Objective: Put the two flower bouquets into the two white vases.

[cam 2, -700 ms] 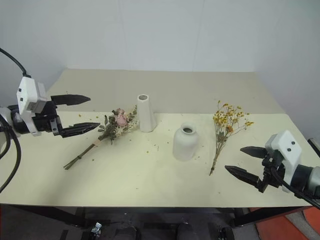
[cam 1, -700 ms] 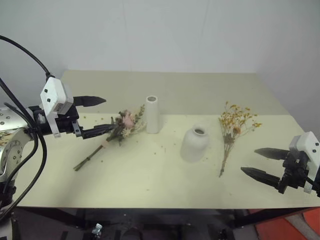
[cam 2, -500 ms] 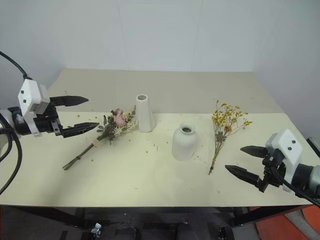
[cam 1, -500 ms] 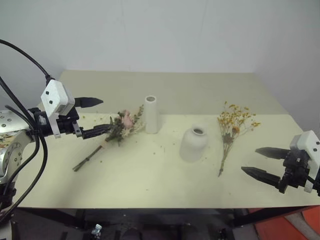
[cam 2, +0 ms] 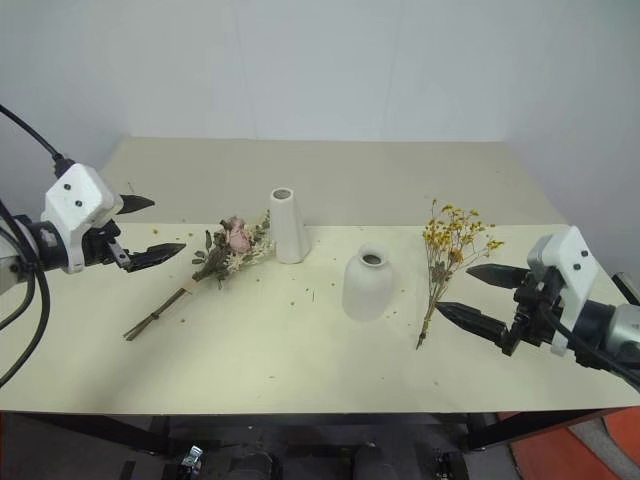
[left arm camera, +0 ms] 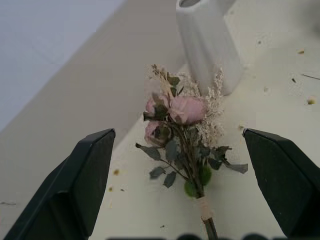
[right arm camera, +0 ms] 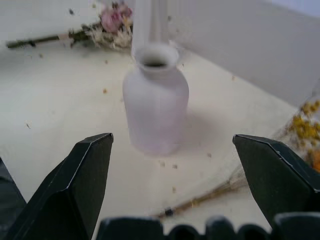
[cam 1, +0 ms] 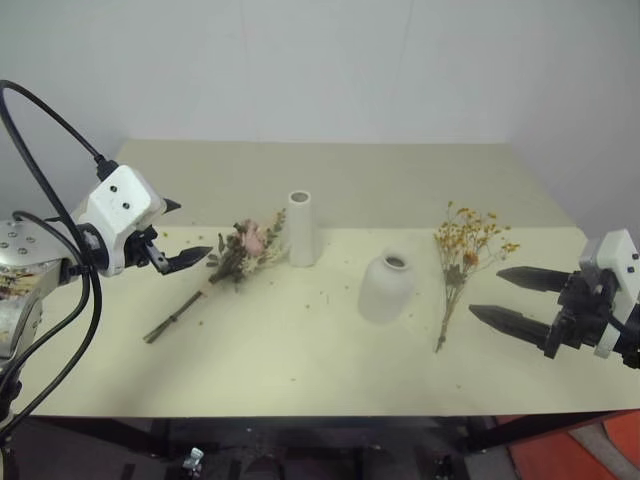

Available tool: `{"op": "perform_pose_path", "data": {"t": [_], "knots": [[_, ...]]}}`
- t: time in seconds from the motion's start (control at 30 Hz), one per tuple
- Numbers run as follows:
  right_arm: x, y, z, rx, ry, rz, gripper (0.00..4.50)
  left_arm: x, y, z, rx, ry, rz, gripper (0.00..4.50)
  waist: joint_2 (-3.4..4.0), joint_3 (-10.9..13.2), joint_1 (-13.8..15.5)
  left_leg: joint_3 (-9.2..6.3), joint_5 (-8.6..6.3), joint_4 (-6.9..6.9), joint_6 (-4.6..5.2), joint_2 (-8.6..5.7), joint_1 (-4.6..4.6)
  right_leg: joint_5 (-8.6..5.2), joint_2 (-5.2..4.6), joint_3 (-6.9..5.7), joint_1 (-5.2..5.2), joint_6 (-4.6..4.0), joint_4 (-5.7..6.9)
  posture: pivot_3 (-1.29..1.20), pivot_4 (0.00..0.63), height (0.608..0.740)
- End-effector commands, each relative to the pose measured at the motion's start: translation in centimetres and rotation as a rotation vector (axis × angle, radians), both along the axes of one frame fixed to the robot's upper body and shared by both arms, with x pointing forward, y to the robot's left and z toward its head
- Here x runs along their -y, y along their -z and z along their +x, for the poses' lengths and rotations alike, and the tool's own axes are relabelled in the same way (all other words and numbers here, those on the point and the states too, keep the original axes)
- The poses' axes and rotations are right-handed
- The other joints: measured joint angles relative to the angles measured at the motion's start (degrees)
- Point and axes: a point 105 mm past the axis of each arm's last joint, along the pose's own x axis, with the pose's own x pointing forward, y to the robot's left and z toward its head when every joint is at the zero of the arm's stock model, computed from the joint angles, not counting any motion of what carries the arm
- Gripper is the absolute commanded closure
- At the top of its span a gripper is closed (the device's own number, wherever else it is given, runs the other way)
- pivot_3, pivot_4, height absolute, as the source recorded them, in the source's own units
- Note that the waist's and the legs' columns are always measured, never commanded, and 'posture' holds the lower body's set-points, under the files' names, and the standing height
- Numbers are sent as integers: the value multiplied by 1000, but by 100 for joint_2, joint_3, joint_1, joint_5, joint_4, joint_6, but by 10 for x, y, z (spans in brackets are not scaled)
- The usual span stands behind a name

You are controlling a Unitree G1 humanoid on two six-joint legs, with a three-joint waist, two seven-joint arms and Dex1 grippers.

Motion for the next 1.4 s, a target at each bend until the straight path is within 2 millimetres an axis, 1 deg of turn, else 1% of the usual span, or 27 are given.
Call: {"op": "perform_pose_path", "data": {"t": [0.03,0.1,0.17,0.3,0.43,0.5,0.57,0.63,0.7,0.8,0.9,1.0,1.07,1.23,1.27,1.37,1.4], "knots": [[-10,-1,4,-23,-5,-12,0,-8,0,23,-70,-132,43,21,-1,0,36,-2,0,0,0,-1,-1,0,0,-2,3,0,-1,0,150,740],[-18,-4,8,-43,-19,20,0,-9,7,37,-128,-185,94,21,-1,0,47,-6,0,4,0,-6,-8,0,-1,-5,1,1,-1,0,150,740],[-31,-7,7,-60,-65,38,0,-5,16,44,-203,-178,133,21,-1,0,29,-5,0,4,0,-8,-17,1,-2,-3,-7,2,-4,0,150,740],[-60,-10,-1,-92,-181,71,0,0,34,59,-310,-178,207,21,0,1,-9,-9,-1,-2,4,-6,-31,1,0,-4,-25,-1,-3,0,150,740],[-77,-8,-5,-121,-230,108,0,2,52,74,-414,-187,252,21,-1,2,-2,-15,-1,1,4,-6,-39,0,2,-8,-29,-2,2,0,150,740],[-80,-5,-6,-130,-231,113,0,2,60,78,-450,-181,283,21,-1,2,9,-15,-1,2,5,-7,-35,0,1,-8,-24,-1,3,0,150,740],[-83,-2,-6,-138,-227,114,0,0,69,77,-490,-154,338,21,-1,2,12,-15,0,3,5,-7,-36,0,1,-8,-25,-1,2,0,150,740],[-84,0,-8,-147,-226,124,0,1,74,77,-540,-135,310,21,-1,2,3,-15,-1,3,5,-6,-40,0,1,-7,-29,-2,1,0,150,740],[-86,1,-9,-154,-227,129,0,-1,79,78,-572,-153,282,21,-1,2,6,-15,0,3,5,-6,-43,1,0,-8,-31,-3,2,0,150,740],[-90,4,-13,-164,-245,116,0,-7,92,78,-613,-176,285,21,-1,2,1,-16,0,4,5,-6,-44,1,1,-8,-31,-3,6,0,150,740],[-91,5,-12,-161,-239,113,0,-10,101,79,-641,-204,281,21,-1,2,8,-16,0,6,5,-6,-40,1,0,-8,-30,-2,9,0,150,740],[-90,5,-10,-158,-230,114,0,-7,105,81,-654,-205,258,662,-1,2,11,-16,0,8,5,-6,-39,1,0,-8,-28,-2,8,0,150,740],[-90,6,-9,-160,-226,109,0,-6,108,81,-667,-196,263,1219,-1,1,14,-16,0,8,5,-7,-36,1,0,-8,-26,-2,10,0,150,740],[-90,9,-8,-167,-222,91,0,-7,112,81,-687,-218,233,2901,-1,1,15,-16,0,8,6,-6,-28,1,1,-7,-20,-2,14,0,150,740],[-89,10,-7,-168,-220,89,0,-8,113,80,-694,-219,243,3159,-1,1,15,-16,0,8,6,-6,-28,1,1,-7,-20,-2,15,0,150,740],[-89,10,-5,-169,-214,88,0,-13,122,76,-723,-234,241,4130,-1,1,-1,-16,0,7,6,-6,-27,1,1,-6,-19,-2,15,0,150,740],[-89,11,-5,-169,-214,88,0,-14,124,76,-726,-240,237,4350,-1,1,-5,-16,0,7,6,-6,-27,1,1,-6,-19,-2,15,0,150,740]]}}
